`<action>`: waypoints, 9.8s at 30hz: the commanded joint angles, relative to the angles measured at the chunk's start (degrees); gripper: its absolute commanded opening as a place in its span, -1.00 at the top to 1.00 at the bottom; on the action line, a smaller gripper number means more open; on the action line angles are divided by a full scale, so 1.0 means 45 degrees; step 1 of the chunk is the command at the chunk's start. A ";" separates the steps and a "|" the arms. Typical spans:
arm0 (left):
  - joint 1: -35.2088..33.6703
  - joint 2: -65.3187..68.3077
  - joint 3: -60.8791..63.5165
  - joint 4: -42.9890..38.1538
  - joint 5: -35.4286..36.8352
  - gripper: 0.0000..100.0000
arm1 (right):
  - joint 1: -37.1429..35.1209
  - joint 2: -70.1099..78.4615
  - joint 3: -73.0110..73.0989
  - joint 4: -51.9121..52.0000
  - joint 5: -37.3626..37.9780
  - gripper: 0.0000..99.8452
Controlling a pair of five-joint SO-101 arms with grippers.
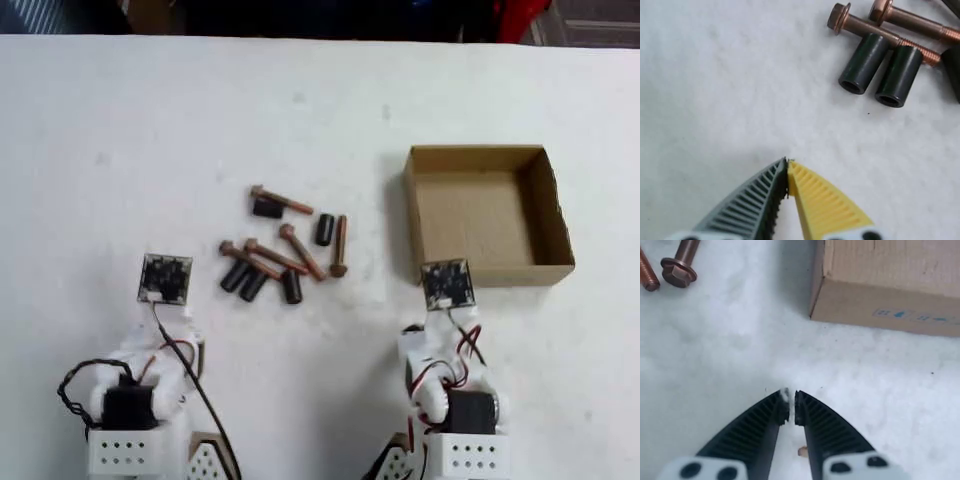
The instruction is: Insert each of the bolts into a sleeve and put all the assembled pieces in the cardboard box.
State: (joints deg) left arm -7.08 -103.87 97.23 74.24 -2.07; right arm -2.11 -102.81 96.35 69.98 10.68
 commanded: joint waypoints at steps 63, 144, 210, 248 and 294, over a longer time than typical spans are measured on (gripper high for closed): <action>0.0010 -0.0088 -0.0039 -0.0137 -0.0098 0.95 | -0.2530 1.4525 -1.4789 -0.1455 0.1836 0.70; 0.0010 -0.0088 -0.0039 -0.0137 -0.0098 0.95 | -0.5245 3.0994 -2.6335 0.0303 -0.9104 0.80; 0.0010 -0.0088 -0.0039 -0.0137 -0.0098 0.95 | -0.6105 3.2186 -2.5807 0.0772 -0.8987 0.91; 0.0010 -0.0088 -0.0039 -0.0137 -0.0098 0.95 | -0.4405 2.9372 -2.5788 0.1592 -0.4122 0.97; 0.0010 -0.0088 -0.0039 -0.0137 -0.0098 0.95 | -0.3702 0.8625 -1.2171 -0.0088 0.0156 0.97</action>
State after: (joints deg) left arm -7.08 -103.87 97.23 74.24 -2.07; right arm -19.43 -57.98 35.08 75.16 10.51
